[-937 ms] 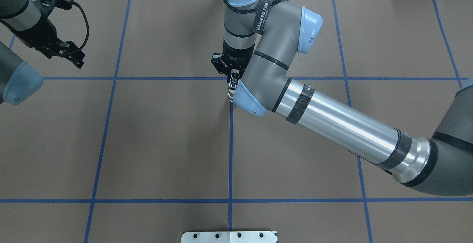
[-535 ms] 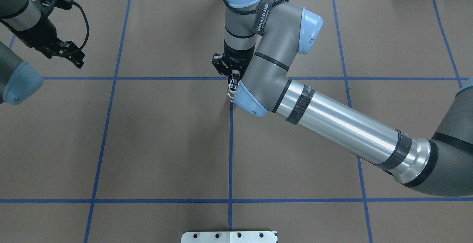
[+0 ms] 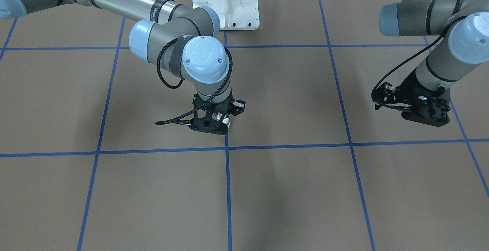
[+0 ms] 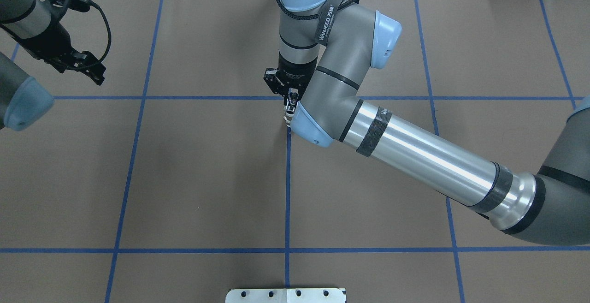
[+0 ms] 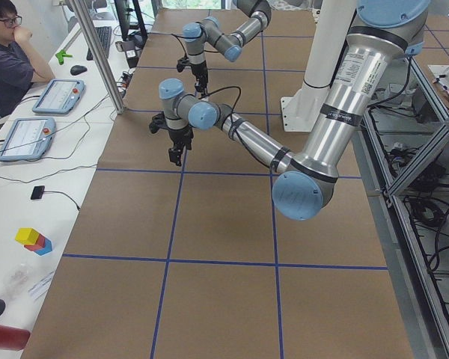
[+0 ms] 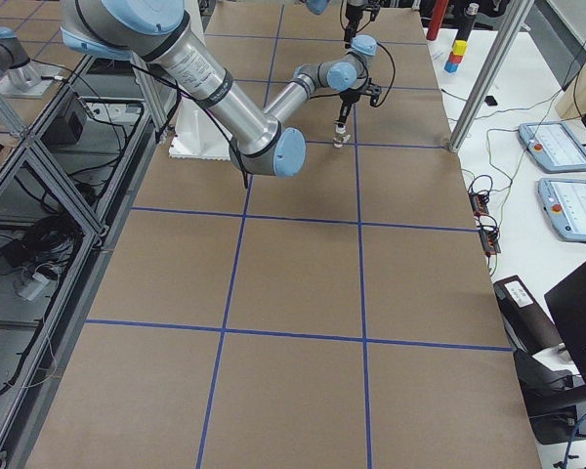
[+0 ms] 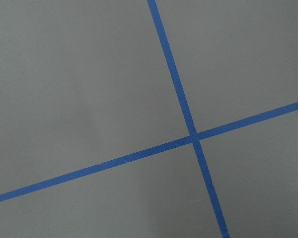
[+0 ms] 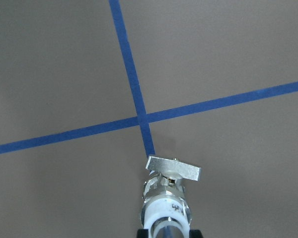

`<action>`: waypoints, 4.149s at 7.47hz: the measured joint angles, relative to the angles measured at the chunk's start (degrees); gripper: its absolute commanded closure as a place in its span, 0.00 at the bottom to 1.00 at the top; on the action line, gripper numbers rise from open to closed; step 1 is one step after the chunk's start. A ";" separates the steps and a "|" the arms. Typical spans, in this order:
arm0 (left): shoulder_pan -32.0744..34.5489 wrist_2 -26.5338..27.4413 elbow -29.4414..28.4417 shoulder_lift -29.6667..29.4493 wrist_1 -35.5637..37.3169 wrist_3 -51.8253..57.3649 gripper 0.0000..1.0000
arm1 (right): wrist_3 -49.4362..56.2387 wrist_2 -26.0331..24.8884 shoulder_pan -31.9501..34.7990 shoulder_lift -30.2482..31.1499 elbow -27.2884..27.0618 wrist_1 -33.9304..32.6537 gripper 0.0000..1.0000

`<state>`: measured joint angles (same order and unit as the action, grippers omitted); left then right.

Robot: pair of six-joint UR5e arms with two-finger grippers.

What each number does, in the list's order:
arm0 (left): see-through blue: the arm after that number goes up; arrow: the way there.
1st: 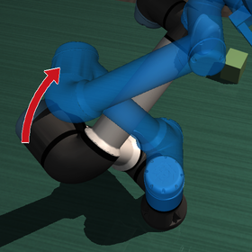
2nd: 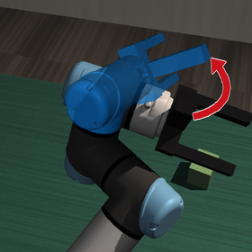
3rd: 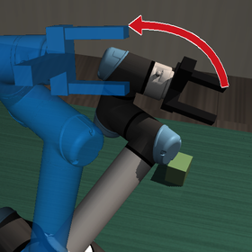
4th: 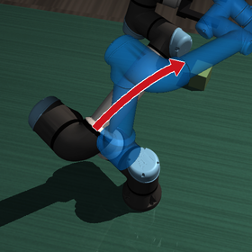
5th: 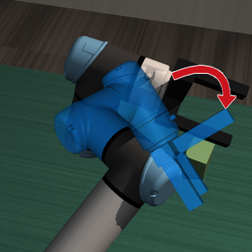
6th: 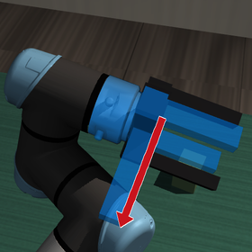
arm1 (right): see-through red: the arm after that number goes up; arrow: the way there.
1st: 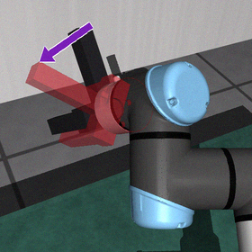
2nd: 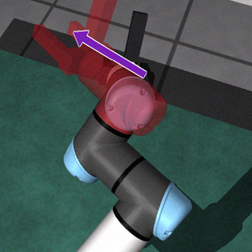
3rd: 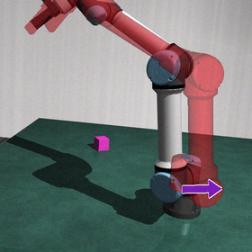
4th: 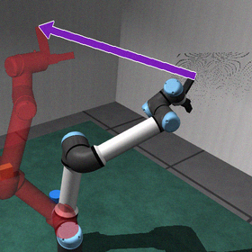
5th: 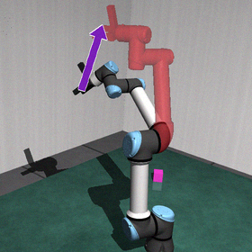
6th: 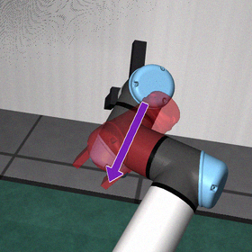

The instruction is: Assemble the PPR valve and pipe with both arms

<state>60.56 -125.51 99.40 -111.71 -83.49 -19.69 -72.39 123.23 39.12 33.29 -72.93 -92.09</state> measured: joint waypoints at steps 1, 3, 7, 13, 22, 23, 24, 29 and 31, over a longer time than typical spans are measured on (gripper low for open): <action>0.00 0.00 0.00 0.00 0.00 0.00 0.00 | -0.16 -0.01 0.00 0.10 0.21 0.82 1.00; 0.00 0.00 0.00 0.00 0.00 0.00 0.00 | -0.57 -0.01 -0.01 0.13 0.61 1.70 0.44; 0.00 0.00 0.06 -0.03 0.00 -0.07 0.00 | -0.70 -0.01 -0.01 0.22 0.68 1.84 0.07; 1.76 -0.03 1.01 -0.13 0.26 0.55 0.00 | 1.33 0.73 3.94 4.79 -11.77 -2.92 0.01; 20.61 -8.11 3.90 13.46 -0.11 18.13 0.00 | 71.65 8.68 42.94 39.35 -26.55 -22.99 0.01; 23.47 -8.22 3.67 16.05 0.02 23.31 0.00 | 75.14 11.39 46.78 42.51 -22.94 -19.41 0.01; 25.80 -8.32 3.66 18.39 -0.05 25.94 0.00 | 76.33 12.69 48.98 47.18 -20.82 -12.45 0.00; 29.95 -8.44 1.73 23.23 -1.43 27.50 0.00 | 74.27 9.04 50.81 57.04 -20.28 2.06 0.00; 29.96 -8.29 0.17 23.47 -1.45 27.27 0.00 | 74.17 8.65 51.79 56.14 -21.39 -2.59 0.00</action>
<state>90.52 -133.80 99.57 -88.24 -84.95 7.58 1.77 131.88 90.91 89.43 -94.32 -94.68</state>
